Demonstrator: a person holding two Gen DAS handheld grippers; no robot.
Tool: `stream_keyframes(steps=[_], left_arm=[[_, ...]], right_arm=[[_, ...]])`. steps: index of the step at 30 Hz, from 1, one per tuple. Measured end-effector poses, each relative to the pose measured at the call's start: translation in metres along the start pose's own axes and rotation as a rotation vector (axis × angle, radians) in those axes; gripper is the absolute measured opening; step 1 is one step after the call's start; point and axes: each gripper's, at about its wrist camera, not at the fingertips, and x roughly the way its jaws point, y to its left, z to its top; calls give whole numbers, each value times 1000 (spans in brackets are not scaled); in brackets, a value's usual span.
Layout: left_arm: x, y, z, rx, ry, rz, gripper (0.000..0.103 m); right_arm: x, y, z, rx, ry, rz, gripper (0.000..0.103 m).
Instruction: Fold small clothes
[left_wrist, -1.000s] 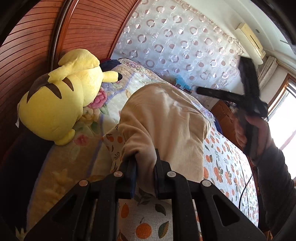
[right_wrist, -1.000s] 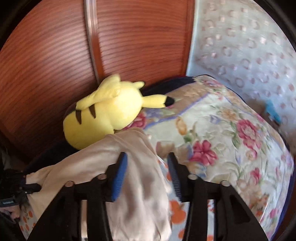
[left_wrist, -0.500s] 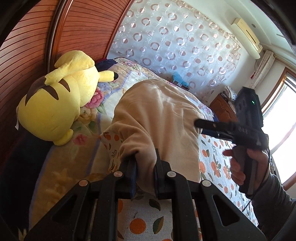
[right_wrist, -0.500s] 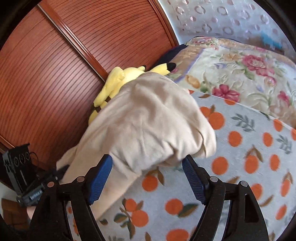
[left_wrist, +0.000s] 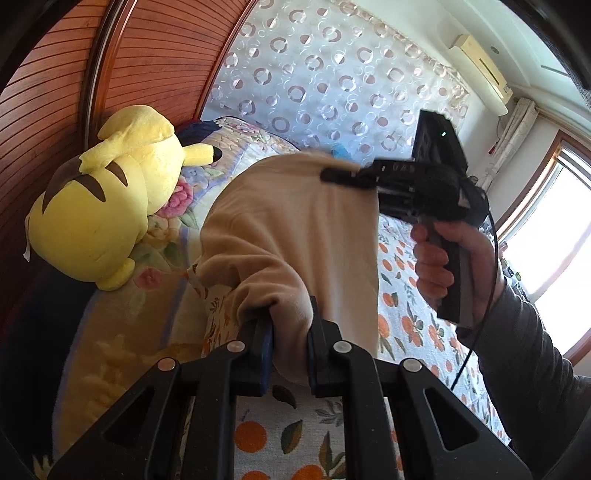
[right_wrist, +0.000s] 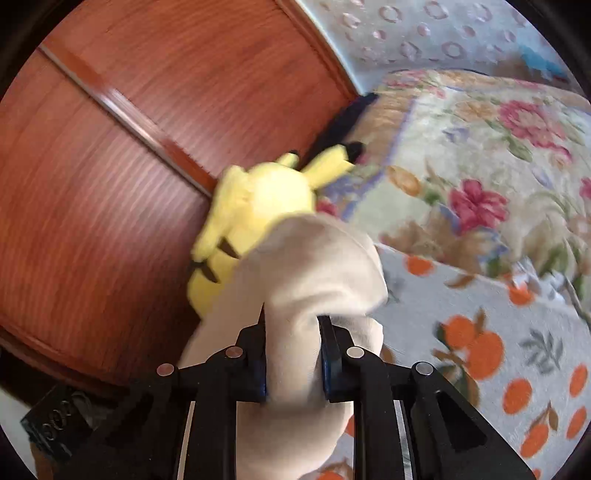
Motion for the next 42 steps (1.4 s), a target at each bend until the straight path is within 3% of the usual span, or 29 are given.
stream_keyframes(steps=[3,8,12,16,17,18,22,29,32,42], left_arm=[[0,0,-3,-14,7,8,16],[10,-3,-14,-21,38,48,18],[1,-11,-21,16,24,93,42],[-18,-24,-26,99,-20,161,61],[-23,-29,-27,122,-37,176,76],[-27,-34,-28,147,-50,183,80],[-38,-61,-30,231,-81,230,80],[-48,-116,-38,329,-119,208,80],[-51,-143,-42,363,-136,195,80],[-70,-220,-64,468,-187,133,80]], right_arm=[[-15,11,11,-79,-70,35,18],[-1,-31,-4,-47,-9,-136,21],[-6,-47,-15,-33,-33,-173,50],[-40,-26,-37,-132,-78,-264,53],[-51,-18,-43,-156,-93,-282,53],[-64,-12,-53,-176,-110,-298,53],[-115,6,-98,-218,-180,-356,56],[-197,27,-182,-218,-288,-430,58],[-231,38,-213,-206,-337,-466,65],[-298,86,-303,-164,-494,-602,72]])
